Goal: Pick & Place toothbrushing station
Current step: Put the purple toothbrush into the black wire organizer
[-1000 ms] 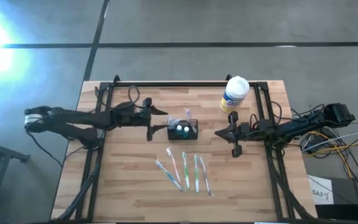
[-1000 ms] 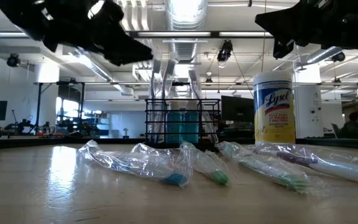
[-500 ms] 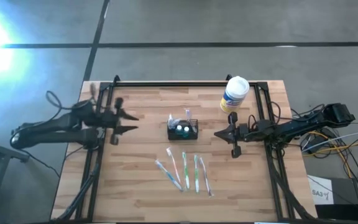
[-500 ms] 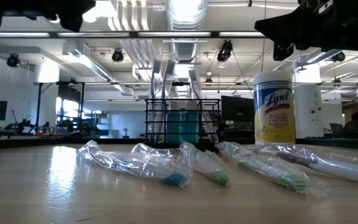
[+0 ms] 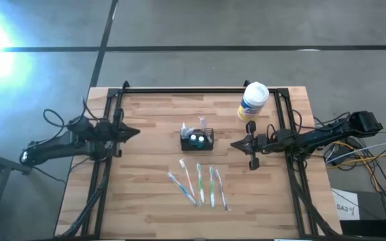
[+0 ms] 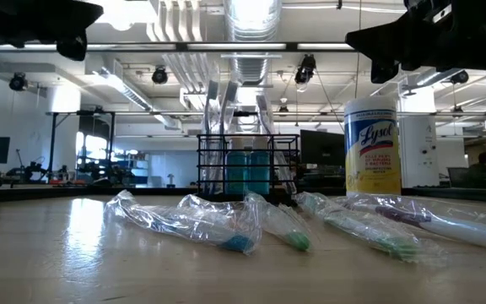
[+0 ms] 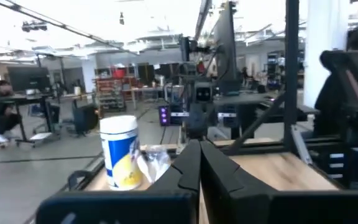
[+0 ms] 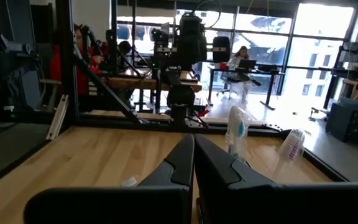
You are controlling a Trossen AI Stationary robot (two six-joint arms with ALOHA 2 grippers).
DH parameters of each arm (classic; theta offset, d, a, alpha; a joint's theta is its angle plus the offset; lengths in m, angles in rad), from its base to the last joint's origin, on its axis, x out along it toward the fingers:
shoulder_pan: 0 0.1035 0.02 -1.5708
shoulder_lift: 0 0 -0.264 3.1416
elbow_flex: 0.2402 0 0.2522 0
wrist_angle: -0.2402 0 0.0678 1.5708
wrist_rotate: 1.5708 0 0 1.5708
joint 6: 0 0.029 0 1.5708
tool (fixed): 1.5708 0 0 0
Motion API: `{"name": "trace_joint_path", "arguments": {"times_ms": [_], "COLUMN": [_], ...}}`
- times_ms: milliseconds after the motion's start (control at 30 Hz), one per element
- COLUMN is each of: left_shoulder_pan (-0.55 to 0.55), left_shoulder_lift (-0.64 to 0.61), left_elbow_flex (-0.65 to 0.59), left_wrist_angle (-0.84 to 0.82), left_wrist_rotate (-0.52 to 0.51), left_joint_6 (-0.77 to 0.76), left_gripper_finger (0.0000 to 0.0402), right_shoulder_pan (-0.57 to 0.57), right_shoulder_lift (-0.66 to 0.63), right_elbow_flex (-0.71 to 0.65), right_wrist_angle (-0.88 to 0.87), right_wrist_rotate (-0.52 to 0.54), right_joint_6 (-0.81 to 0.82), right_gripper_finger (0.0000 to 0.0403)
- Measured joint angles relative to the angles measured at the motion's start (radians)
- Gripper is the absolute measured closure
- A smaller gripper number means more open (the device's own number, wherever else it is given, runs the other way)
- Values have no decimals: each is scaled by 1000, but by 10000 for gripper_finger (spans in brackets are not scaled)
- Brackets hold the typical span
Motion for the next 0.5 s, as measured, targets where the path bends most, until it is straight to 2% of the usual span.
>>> {"name": "trace_joint_path", "arguments": {"times_ms": [233,367,500], "left_shoulder_pan": [1,1,1], "left_shoulder_lift": [-59,-72,-73], "left_elbow_flex": [-107,-182,-246], "left_wrist_angle": [1,67,150], "left_wrist_rotate": [-12,-21,-26], "left_joint_6": [0,-24,-77], "left_gripper_finger": [398,394,397], "right_shoulder_pan": [0,0,0], "right_shoulder_lift": [0,0,1], "right_elbow_flex": [0,0,6], "right_wrist_angle": [-2,-2,-2], "right_wrist_rotate": [0,5,94], "right_joint_6": [29,49,106], "right_gripper_finger": [394,394,394]}}
